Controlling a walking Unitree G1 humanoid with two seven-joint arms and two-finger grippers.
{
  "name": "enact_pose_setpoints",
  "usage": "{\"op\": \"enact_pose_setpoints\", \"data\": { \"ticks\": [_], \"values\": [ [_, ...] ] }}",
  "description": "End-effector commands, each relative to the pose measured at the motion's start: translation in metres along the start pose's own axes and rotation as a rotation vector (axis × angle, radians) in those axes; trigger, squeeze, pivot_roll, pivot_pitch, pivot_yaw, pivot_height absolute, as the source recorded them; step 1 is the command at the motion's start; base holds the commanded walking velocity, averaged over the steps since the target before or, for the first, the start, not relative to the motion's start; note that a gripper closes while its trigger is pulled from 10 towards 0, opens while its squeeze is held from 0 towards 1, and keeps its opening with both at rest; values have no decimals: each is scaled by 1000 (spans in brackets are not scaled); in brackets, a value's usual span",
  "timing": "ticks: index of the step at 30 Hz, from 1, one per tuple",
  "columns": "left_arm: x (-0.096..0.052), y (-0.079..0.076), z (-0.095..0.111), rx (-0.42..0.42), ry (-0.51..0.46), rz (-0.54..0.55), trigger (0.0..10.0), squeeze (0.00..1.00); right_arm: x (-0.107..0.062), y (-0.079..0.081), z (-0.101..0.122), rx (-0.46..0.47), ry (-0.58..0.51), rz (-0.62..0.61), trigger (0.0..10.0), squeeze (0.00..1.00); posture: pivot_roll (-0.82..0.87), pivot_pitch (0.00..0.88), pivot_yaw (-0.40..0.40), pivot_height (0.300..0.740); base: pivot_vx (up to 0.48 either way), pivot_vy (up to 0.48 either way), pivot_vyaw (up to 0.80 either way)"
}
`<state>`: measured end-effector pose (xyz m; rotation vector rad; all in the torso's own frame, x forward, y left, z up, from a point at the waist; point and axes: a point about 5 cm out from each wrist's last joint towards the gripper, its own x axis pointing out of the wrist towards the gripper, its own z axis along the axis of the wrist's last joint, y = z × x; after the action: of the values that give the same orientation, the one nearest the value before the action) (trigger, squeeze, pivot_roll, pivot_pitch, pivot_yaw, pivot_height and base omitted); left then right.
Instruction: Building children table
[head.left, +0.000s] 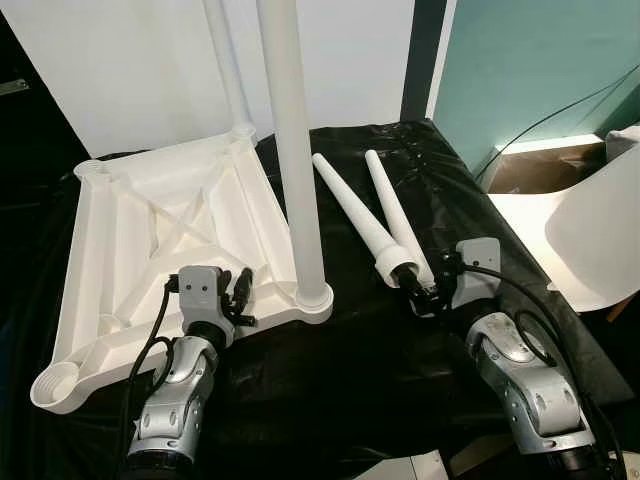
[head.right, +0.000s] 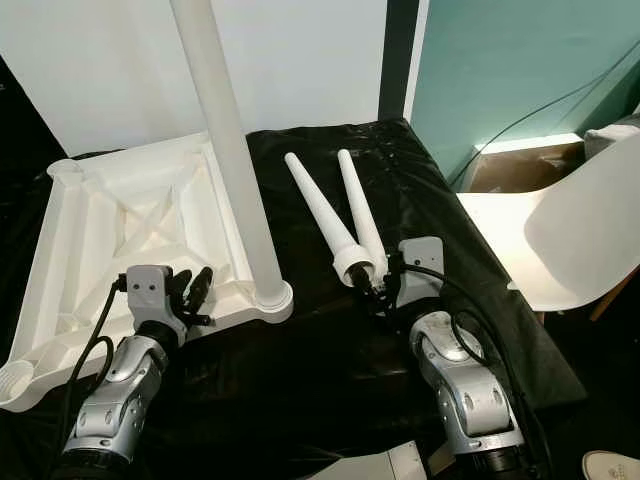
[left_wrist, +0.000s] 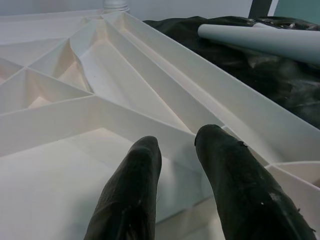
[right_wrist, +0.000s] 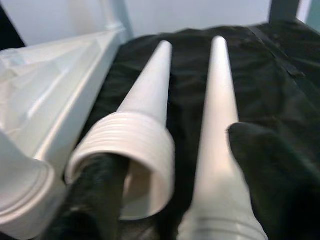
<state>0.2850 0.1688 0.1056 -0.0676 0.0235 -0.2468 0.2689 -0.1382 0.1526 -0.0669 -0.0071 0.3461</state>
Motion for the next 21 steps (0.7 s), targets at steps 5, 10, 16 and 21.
{"op": "enact_pose_setpoints", "data": {
  "ticks": [5, 10, 16, 21],
  "values": [
    [0, -4, -2, 10, 2, -55, 10000, 0, -4, 0, 1, -17, 9, 22, 10000, 886, 29, 0, 30, 740, 0, 0, 0],
    [0, -4, -3, 11, 4, -56, 10000, 0, -11, -5, -5, -33, 53, 29, 10000, 0, 25, 0, 29, 740, 0, 0, 0],
    [-1, -6, -4, 11, 9, -65, 10000, 0, -16, -3, -10, -33, 77, 28, 10000, 0, 19, 0, 35, 740, 0, 0, 0],
    [-1, -6, -5, 12, 12, -72, 10000, 0, -18, -2, -11, -35, 90, 35, 10000, 0, 17, 0, 38, 740, 0, 0, 0]
  ]
}}
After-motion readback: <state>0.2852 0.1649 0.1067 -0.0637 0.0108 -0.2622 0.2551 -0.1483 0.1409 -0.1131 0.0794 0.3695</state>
